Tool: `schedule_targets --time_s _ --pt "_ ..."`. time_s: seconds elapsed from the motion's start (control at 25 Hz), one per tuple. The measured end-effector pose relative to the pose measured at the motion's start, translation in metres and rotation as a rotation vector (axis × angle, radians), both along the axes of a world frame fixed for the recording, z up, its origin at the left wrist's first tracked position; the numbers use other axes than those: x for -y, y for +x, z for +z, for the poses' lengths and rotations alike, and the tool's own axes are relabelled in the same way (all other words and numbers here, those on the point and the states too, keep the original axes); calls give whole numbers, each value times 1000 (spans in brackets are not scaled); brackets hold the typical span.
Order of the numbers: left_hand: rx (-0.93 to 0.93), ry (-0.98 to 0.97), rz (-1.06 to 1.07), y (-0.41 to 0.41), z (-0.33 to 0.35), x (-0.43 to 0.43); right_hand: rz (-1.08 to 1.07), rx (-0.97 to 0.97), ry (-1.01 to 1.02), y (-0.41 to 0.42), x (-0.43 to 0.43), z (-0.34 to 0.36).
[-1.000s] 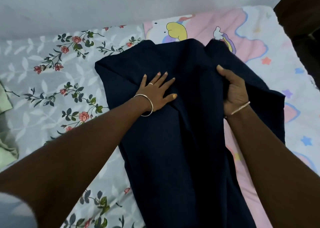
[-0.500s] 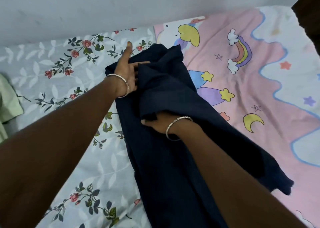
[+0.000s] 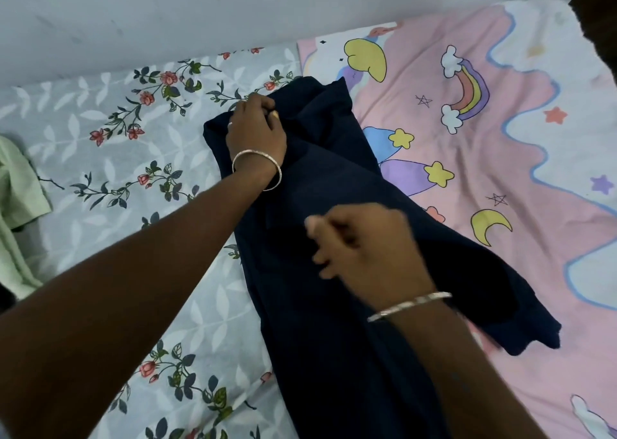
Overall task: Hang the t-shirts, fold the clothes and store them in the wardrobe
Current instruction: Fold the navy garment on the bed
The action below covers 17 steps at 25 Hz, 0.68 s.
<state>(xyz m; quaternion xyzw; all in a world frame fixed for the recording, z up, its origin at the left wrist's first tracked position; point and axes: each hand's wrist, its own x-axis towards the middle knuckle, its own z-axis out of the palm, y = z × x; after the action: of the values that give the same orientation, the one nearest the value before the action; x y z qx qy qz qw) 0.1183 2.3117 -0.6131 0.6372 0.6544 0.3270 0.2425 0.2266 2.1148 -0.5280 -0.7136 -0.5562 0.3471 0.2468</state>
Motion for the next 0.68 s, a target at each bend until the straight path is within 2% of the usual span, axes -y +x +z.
schedule_targets --time_s 0.08,0.16,0.24,0.32,0.36,0.4,0.48,0.52,0.56,0.68 --pt "-45 170 -92 -3 4 13 -268 58 173 41 12 2" --pt "-67 228 -207 -8 7 33 -364 236 169 86 27 -8" --pt "-83 242 -319 -11 10 57 -300 274 -100 128 38 -23" --pt "-132 175 -432 -15 13 82 -119 340 -416 155 51 -37" --pt "-196 99 -501 -17 14 95 -57 392 -461 162 56 -41" --pt "-301 28 -576 -20 13 107 -44 406 -422 167 59 -46" --pt "-565 5 -691 -25 1 132 -129 386 -277 166 62 -48" --pt "-645 1 -691 -29 -4 143 -160 375 -205 159 63 -43" --pt "-645 -30 -647 -32 -8 151 -169 342 -140 152 66 -38" --pt "-394 -88 -392 -35 -11 160 -197 154 -136 127 78 -6"
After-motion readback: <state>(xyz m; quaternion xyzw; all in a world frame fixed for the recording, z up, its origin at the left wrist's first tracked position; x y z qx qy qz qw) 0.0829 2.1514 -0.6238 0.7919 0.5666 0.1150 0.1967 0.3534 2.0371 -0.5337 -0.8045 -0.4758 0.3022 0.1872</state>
